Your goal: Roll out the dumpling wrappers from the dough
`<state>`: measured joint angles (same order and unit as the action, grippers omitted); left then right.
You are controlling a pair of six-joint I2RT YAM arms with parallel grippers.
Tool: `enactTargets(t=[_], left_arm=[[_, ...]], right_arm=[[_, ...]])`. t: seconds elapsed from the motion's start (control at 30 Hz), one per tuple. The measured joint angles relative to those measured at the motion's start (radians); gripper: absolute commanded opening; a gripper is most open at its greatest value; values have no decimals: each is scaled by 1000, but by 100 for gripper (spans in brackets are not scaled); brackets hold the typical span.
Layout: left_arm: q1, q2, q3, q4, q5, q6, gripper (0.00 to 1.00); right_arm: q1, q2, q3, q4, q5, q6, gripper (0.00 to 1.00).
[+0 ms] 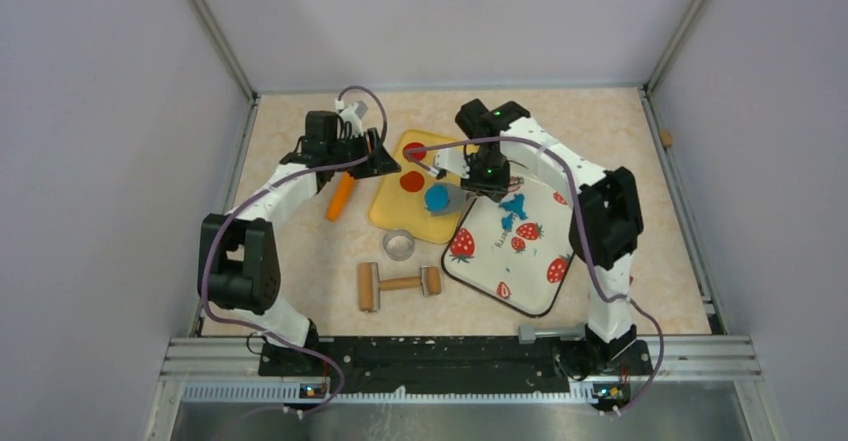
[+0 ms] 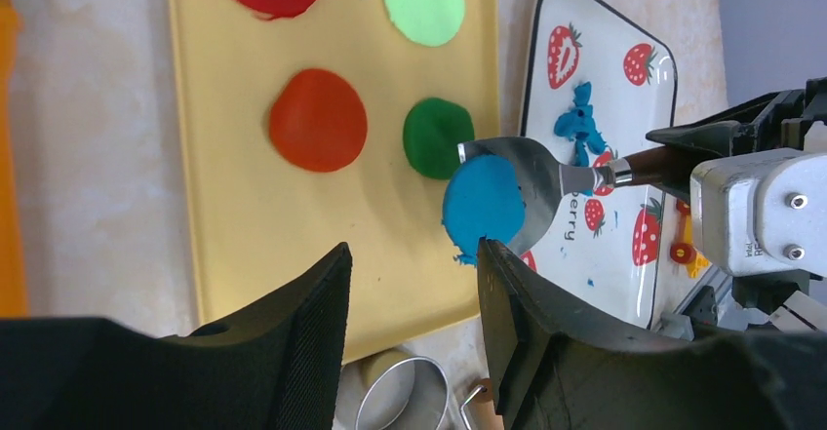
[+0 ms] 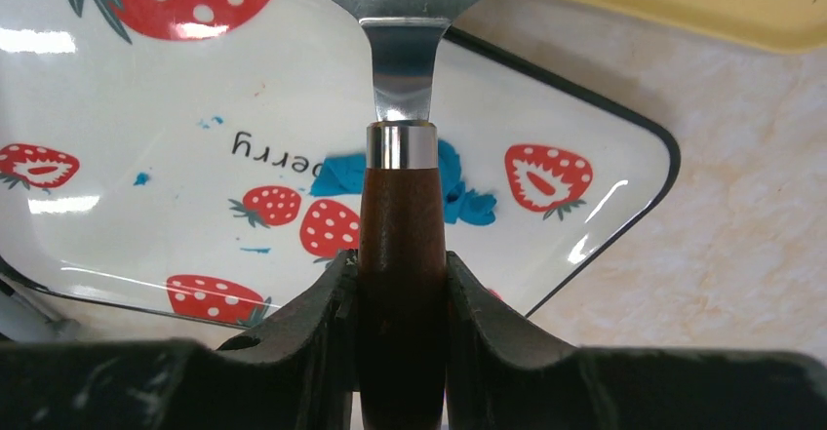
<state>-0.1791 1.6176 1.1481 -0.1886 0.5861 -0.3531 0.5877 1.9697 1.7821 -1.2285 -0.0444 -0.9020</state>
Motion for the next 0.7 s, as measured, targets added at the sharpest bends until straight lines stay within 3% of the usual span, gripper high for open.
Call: enactTargets(t=[0.13, 0.27, 0.47, 0.7], left_arm=[[29, -34, -82, 21, -5, -40, 55], [41, -50, -145, 72, 3, -95, 63], [46, -23, -227, 251, 80, -256, 67], [46, 141, -233, 482, 220, -491, 61]], right_arm=[[38, 120, 156, -92, 26, 3, 0], [63, 201, 270, -169, 61, 5, 0], [111, 211, 265, -236, 128, 6, 0], [153, 213, 254, -257, 149, 28, 0]])
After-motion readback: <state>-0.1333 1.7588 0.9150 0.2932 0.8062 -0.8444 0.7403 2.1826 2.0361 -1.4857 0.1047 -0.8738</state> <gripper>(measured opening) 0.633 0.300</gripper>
